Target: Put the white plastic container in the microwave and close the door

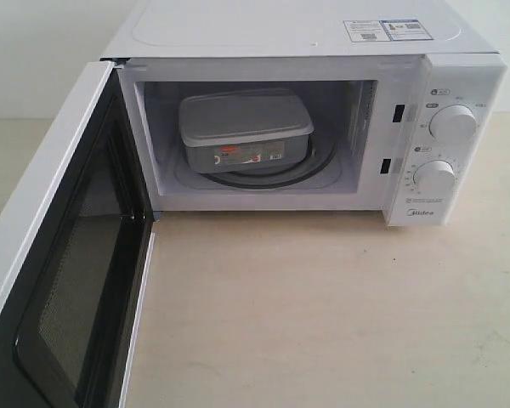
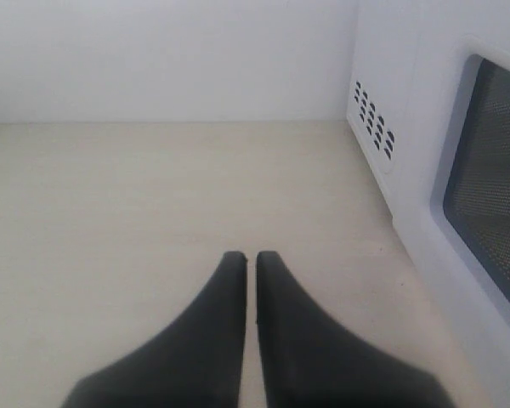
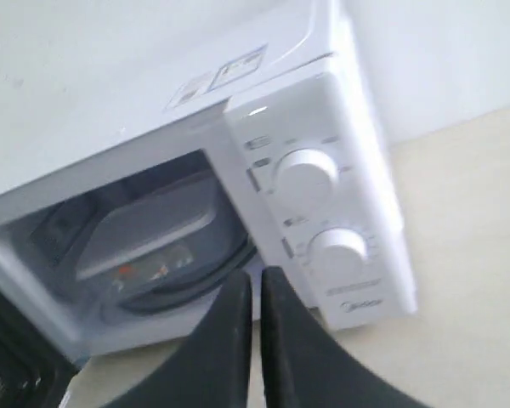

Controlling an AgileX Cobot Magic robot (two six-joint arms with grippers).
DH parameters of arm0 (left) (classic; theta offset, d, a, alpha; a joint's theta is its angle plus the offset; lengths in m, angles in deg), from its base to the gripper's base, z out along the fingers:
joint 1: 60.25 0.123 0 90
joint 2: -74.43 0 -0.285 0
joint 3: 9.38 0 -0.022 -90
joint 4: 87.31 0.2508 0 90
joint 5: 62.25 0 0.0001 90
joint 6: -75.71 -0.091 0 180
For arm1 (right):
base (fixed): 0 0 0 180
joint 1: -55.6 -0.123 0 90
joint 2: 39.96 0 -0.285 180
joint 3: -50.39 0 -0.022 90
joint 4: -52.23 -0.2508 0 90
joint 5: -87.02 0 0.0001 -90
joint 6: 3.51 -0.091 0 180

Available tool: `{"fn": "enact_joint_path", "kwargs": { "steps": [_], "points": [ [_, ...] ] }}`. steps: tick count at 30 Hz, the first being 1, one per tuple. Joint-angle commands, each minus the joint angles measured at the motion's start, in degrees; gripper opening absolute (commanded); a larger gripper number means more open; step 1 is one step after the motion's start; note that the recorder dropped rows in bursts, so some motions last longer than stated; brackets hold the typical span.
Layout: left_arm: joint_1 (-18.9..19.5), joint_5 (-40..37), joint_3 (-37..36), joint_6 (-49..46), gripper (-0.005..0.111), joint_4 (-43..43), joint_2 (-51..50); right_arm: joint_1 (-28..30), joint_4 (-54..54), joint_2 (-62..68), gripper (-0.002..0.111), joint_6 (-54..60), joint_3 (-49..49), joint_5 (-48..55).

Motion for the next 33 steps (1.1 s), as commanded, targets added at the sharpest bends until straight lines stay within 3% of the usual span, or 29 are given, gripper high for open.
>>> {"fn": "enact_joint_path", "kwargs": {
  "steps": [1, 8, 22, 25, 29, 33],
  "points": [
    [0.2, 0.4, -0.1, 0.5, 0.004, -0.1, 0.2, 7.6, 0.3, -10.5, 0.000, 1.0, -6.2, -3.7],
    [0.2, 0.4, -0.1, 0.5, 0.004, -0.1, 0.2, 10.1, 0.3, -18.7, 0.000, 4.0, -12.6, -8.0],
    [0.2, 0.4, -0.1, 0.5, 0.004, -0.1, 0.2, 10.1, 0.3, -22.1, 0.000, 10.5, -12.9, -6.9],
    [0.2, 0.4, -0.1, 0.5, 0.004, -0.1, 0.2, 10.1, 9.1, -22.5, 0.000, 7.6, -12.9, -4.6],
    [0.2, 0.4, -0.1, 0.5, 0.004, -0.1, 0.2, 10.1, 24.9, -22.5, 0.000, -4.5, -12.9, -0.9],
    [0.2, 0.4, -0.1, 0.5, 0.004, -0.1, 0.2, 10.1, 29.1, -22.5, 0.000, -7.5, -12.9, 3.3]
  ]
}}
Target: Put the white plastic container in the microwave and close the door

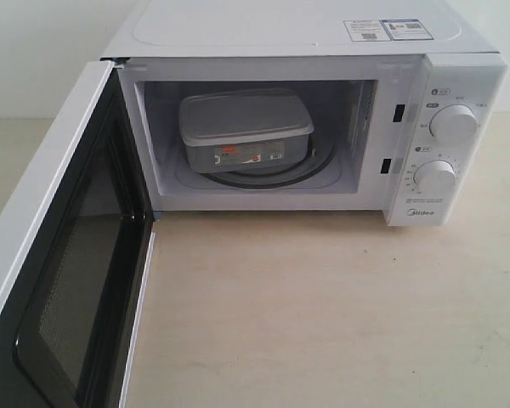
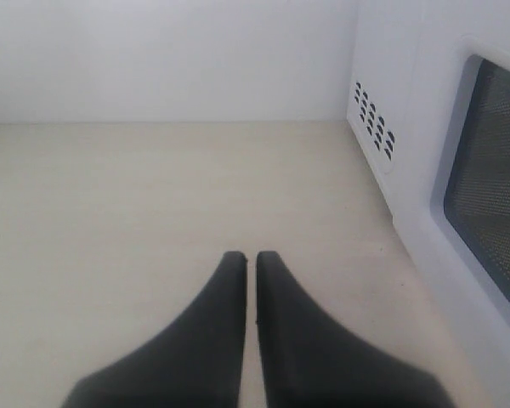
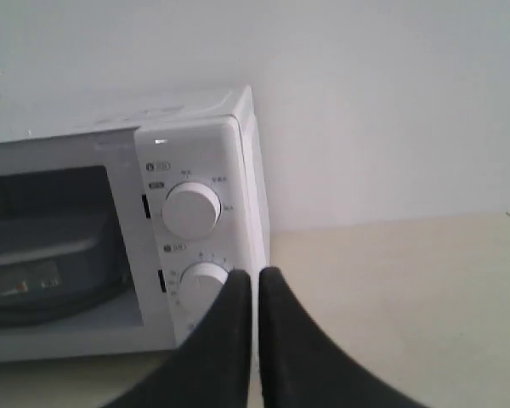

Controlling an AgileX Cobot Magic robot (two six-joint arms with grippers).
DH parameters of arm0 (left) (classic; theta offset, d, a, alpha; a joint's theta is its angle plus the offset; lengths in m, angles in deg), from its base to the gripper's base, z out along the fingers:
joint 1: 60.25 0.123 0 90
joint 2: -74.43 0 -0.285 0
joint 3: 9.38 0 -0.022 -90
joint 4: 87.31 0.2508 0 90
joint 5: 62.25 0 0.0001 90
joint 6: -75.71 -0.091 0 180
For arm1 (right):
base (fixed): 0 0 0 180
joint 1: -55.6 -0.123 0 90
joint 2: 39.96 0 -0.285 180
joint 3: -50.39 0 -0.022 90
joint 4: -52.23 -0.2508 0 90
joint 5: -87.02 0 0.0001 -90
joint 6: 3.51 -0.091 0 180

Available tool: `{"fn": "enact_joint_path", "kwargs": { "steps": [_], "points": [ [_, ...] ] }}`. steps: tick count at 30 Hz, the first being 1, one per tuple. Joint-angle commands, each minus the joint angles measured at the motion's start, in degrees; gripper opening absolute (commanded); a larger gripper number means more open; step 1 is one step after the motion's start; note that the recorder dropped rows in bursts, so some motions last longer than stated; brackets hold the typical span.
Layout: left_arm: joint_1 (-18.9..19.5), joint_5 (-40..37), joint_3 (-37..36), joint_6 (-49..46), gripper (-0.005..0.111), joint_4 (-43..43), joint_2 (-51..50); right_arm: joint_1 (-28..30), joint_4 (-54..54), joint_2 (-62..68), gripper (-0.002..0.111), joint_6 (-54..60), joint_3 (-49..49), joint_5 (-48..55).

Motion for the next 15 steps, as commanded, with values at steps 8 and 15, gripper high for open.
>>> {"fn": "enact_joint_path", "kwargs": {
  "steps": [8, 15],
  "points": [
    [0.2, 0.4, -0.1, 0.5, 0.004, -0.1, 0.2, 0.3, 8.0, -0.3, 0.000, -1.4, 0.0, 13.5],
    [0.2, 0.4, -0.1, 0.5, 0.004, -0.1, 0.2, 0.3, 8.0, -0.3, 0.000, 0.4, 0.0, 16.4]
  ]
}}
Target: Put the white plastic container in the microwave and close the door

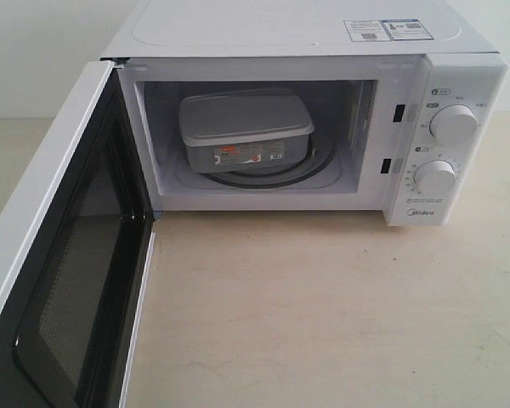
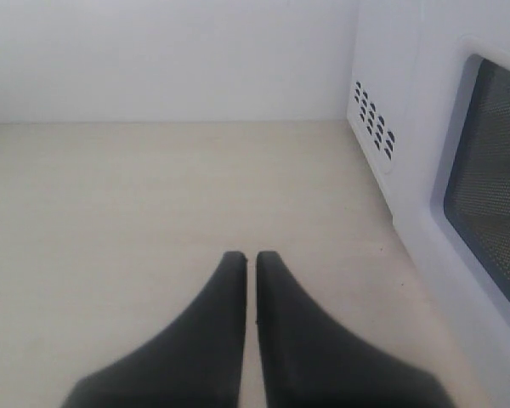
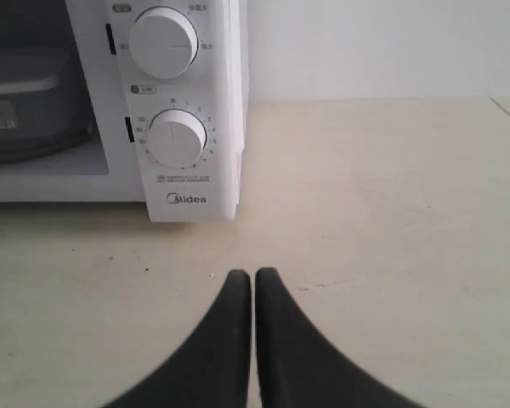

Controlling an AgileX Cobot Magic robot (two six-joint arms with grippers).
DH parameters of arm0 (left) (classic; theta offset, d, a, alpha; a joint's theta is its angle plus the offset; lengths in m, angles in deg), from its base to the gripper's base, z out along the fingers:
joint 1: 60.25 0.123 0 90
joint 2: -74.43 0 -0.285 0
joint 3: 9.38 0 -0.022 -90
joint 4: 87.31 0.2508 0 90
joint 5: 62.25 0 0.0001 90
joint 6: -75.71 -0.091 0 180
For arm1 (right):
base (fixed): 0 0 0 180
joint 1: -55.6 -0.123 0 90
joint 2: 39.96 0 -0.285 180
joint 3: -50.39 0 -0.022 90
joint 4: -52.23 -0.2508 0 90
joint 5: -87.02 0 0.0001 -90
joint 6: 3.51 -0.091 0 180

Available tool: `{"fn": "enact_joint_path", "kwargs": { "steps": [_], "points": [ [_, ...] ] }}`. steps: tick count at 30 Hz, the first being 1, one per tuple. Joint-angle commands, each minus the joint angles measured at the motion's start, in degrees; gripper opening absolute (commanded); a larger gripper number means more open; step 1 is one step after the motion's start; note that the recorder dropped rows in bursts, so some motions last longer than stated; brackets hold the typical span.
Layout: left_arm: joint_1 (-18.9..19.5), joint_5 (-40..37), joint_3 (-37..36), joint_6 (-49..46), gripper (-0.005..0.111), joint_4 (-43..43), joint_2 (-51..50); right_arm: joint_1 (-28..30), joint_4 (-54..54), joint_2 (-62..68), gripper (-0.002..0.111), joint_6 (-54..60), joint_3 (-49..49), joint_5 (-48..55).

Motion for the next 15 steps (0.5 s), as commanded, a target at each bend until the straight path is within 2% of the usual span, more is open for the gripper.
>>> {"fn": "enact_joint_path", "kwargs": {
  "steps": [1, 7, 15],
  "points": [
    [0.2, 0.4, -0.1, 0.5, 0.004, -0.1, 0.2, 0.3, 0.8, -0.3, 0.000, 2.2, 0.0, 0.5],
    [0.2, 0.4, -0.1, 0.5, 0.004, -0.1, 0.2, 0.3, -3.6, -0.3, 0.000, 1.3, 0.0, 0.4],
    [0.2, 0.4, -0.1, 0.5, 0.004, -0.1, 0.2, 0.3, -3.8, -0.3, 0.000, 1.3, 0.0, 0.4]
  ]
}}
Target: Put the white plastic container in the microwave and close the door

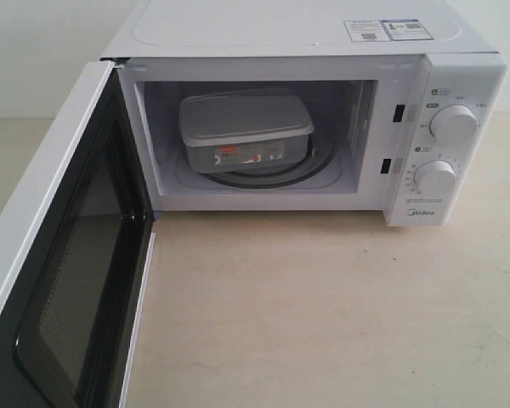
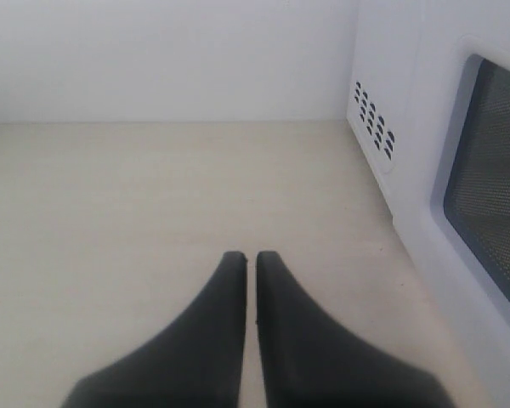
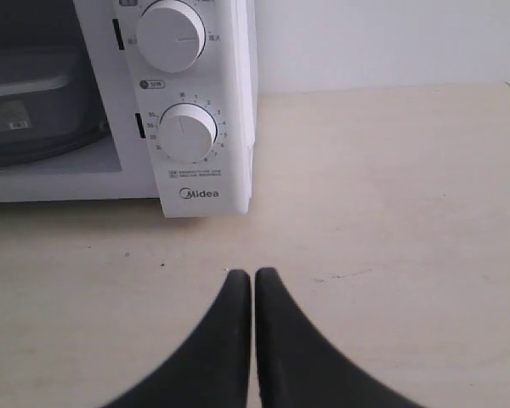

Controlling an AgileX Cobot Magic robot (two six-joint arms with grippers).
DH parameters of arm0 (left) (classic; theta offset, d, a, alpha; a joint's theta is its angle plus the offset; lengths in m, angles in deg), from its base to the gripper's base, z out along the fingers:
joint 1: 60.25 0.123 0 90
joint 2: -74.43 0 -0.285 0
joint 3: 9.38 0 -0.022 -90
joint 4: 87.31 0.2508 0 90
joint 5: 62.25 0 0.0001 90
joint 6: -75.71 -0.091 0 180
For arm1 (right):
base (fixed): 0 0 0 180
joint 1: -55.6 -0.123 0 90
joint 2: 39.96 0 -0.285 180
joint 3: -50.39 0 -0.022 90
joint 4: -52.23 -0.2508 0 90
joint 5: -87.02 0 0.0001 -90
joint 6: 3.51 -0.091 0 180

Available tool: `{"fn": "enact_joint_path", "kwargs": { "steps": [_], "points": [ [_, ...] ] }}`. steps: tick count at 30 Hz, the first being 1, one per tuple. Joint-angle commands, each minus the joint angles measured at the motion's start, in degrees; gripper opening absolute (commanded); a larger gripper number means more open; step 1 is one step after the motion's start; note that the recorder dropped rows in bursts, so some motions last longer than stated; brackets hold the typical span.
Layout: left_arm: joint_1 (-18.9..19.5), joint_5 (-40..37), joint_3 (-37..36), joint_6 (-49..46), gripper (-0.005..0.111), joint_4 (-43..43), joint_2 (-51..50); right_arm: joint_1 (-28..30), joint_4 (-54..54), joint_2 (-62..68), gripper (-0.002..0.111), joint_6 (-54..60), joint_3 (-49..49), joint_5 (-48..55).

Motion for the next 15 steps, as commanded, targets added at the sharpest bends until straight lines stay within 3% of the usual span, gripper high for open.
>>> {"fn": "enact_joint_path", "kwargs": {
  "steps": [1, 15],
  "points": [
    [0.2, 0.4, -0.1, 0.5, 0.004, -0.1, 0.2, 0.3, -0.2, -0.3, 0.000, 0.0, 0.0, -0.3],
    [0.2, 0.4, -0.1, 0.5, 0.004, -0.1, 0.2, 0.3, -0.2, -0.3, 0.000, 0.0, 0.0, -0.3]
  ]
}}
